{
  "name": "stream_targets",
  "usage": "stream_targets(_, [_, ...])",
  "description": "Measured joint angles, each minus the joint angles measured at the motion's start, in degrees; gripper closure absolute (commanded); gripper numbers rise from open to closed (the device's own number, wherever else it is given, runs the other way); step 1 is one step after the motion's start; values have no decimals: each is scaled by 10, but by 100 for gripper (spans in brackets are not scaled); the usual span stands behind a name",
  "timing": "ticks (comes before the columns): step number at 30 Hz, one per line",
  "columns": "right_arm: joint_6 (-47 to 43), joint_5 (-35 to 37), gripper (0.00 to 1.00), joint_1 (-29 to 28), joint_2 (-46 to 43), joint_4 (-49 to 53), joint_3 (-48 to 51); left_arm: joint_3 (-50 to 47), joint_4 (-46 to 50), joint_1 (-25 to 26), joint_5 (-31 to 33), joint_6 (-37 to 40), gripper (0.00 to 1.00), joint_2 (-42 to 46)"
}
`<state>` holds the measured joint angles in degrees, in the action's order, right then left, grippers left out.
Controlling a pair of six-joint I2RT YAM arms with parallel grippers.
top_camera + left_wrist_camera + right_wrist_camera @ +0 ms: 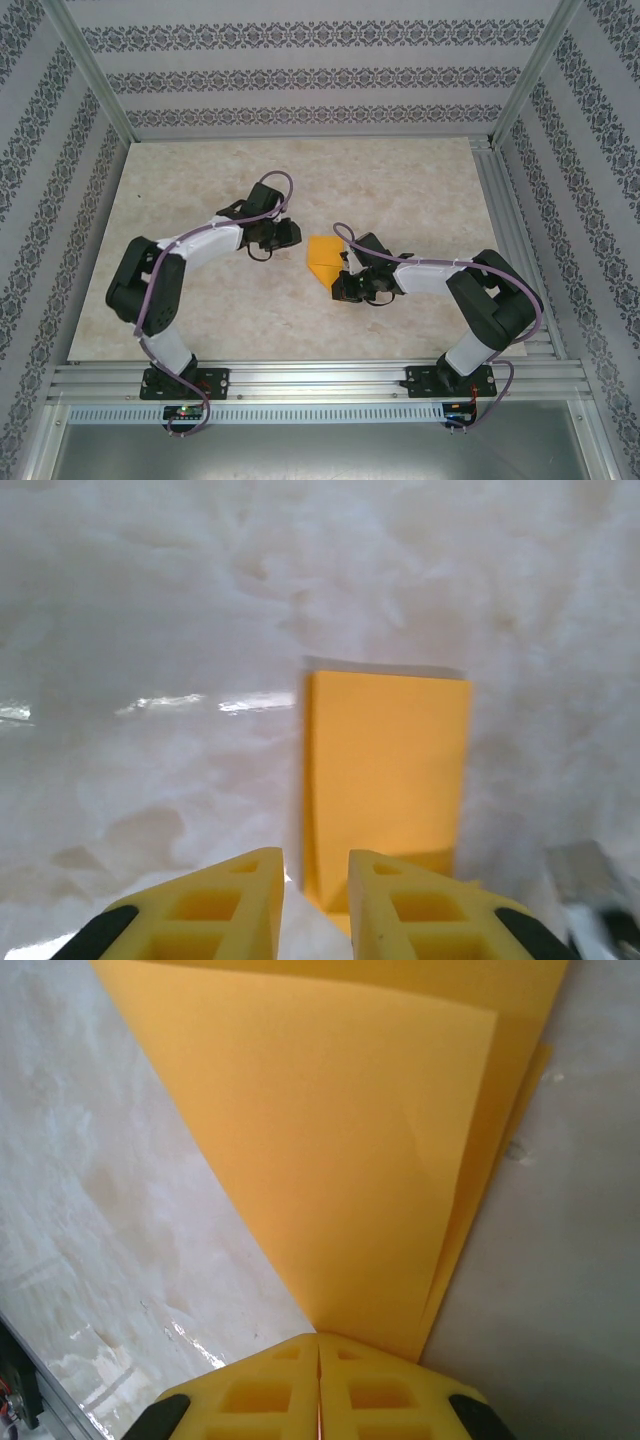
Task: Fold a paper plane with a square sheet of paper (fold left side to right side)
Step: Third fold the triangle at the center of the table.
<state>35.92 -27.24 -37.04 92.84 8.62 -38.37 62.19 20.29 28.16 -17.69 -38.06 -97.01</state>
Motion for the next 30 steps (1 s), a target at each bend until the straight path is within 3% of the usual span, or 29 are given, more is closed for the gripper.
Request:
stream_targets(4, [0,1,92,0,1,8,-3,-26,-20,33,-30,-5,77,24])
stream_targets(11, [0,1,92,0,5,17,-10,-32,-37,91,-64,-17,77,-29])
stream_targets(21, [0,2,91,0,5,19,-12,-8,-44,93,-56,-18,78,-109])
stream_targets(30, [19,26,89,0,-33,51,-11,-1,-44,94,-49,-18,78,-115])
